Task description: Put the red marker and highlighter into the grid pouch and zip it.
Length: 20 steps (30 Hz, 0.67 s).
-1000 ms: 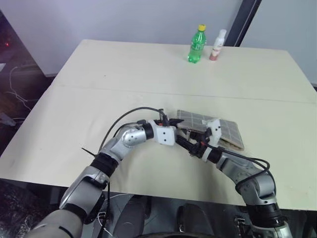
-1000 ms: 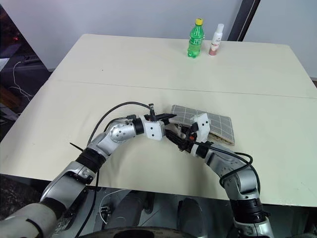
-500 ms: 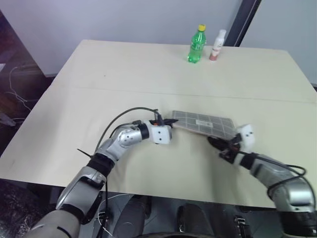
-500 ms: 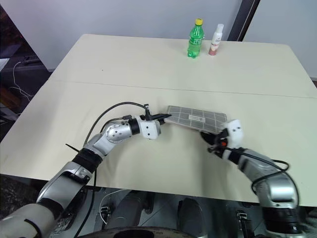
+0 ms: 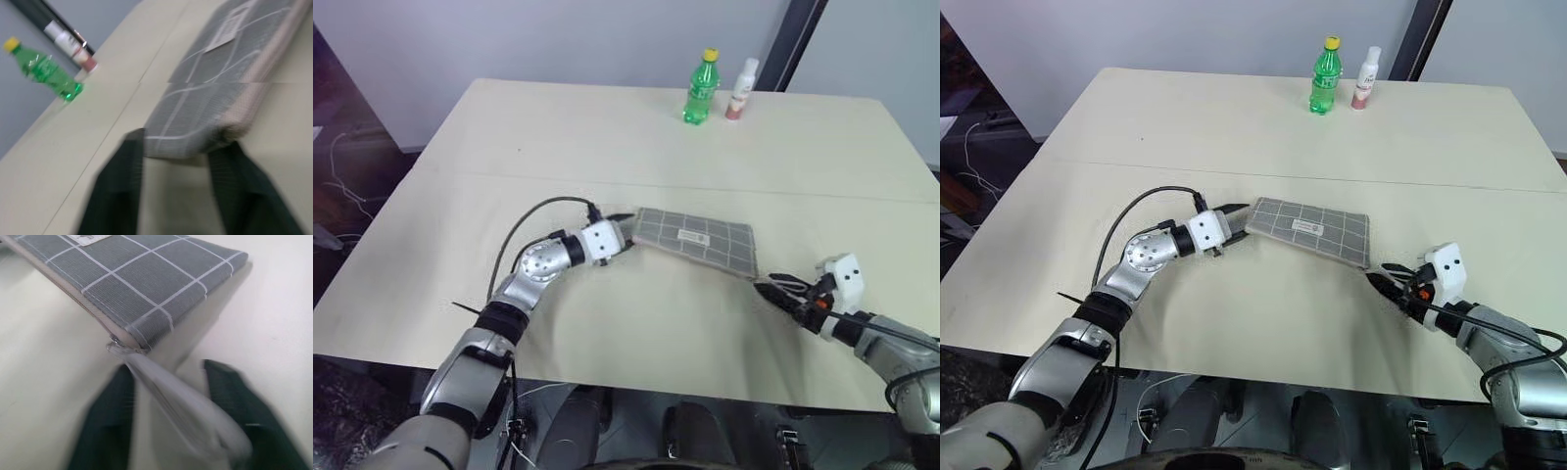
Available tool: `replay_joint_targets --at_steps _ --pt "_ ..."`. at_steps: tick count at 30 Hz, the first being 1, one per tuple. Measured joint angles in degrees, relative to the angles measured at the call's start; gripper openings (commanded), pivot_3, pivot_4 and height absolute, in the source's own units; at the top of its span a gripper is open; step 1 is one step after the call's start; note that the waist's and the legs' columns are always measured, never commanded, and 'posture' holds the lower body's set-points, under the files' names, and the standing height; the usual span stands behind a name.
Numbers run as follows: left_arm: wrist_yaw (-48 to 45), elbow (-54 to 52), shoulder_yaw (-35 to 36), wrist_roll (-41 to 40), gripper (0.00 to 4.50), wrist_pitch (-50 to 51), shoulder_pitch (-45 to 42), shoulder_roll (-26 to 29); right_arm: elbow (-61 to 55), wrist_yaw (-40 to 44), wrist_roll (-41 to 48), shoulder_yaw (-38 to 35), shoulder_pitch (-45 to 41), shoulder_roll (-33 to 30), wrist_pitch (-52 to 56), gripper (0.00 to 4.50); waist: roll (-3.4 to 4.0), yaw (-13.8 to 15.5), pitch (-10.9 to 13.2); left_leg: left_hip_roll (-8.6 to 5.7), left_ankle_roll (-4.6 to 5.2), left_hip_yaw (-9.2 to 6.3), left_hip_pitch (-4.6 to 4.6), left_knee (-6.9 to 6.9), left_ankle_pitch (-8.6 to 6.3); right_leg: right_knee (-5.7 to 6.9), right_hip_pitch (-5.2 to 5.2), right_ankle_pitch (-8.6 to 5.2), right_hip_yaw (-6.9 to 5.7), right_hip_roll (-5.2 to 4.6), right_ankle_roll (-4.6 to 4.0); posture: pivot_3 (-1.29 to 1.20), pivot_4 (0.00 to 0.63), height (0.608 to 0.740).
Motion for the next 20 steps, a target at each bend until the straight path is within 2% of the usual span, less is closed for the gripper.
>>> replay_joint_targets --at_steps 1,2,3,7,12,20 --pt "-0.6 -1.0 0.6 -0.6 3.86 0.6 0.6 0.1 -0.9 1.1 0.0 -0.4 1.1 -0.7 -0.2 3.83 0.0 0.0 0.0 0.0 0.01 0.0 0.0 0.0 -0.01 0.0 0.0 0.0 0.0 0.0 0.0 0.0 0.15 0.74" --pt "-1.7 -2.8 1.2 -2.0 3.91 1.5 1.8 1.1 -3.0 3.2 0.1 -0.7 3.5 -2.9 -0.4 4.35 0.02 0.0 0.0 0.0 0.02 0.0 -0.01 0.0 -0.01 -0.01 -0.01 0.0 0.0 -0.01 0.0 0.0 0.15 0.74" --pt "-2.6 -3.9 1.9 -2.9 3.91 2.3 2.7 2.1 -4.5 4.7 0.1 -1.0 5.1 -4.4 -0.5 4.43 0.01 0.0 0.0 0.01 0.03 0.0 0.0 0.0 -0.03 -0.02 0.02 0.0 0.0 0.01 0.0 0.0 0.15 0.74" --pt "-8.7 -13.9 6.0 -12.5 3.91 11.4 9.3 4.9 -11.8 9.2 1.4 -3.3 10.2 -7.1 -0.3 4.43 0.03 -0.3 0.0 0.08 0.03 -0.01 0.03 -0.03 -0.04 -0.03 0.03 -0.02 0.03 0.0 -0.04 0.0 0.15 0.74" --pt "-9.9 -23.4 11.2 -19.1 3.91 22.0 16.0 8.8 -16.1 10.0 3.5 -6.5 10.6 -7.0 -0.3 4.43 0.02 -0.2 0.0 0.1 0.03 -0.02 0.02 -0.01 -0.04 -0.1 0.07 -0.12 0.11 -0.03 -0.23 0.0 0.15 0.74" --pt "-10.8 -23.4 17.9 -22.5 3.91 27.1 15.7 12.7 -14.5 9.1 0.2 -5.2 9.9 -6.3 -3.0 4.43 0.04 0.1 0.0 0.06 0.03 0.0 0.0 -0.04 -0.05 -0.25 0.06 -0.12 0.14 -0.06 -0.24 0.0 0.15 0.74"
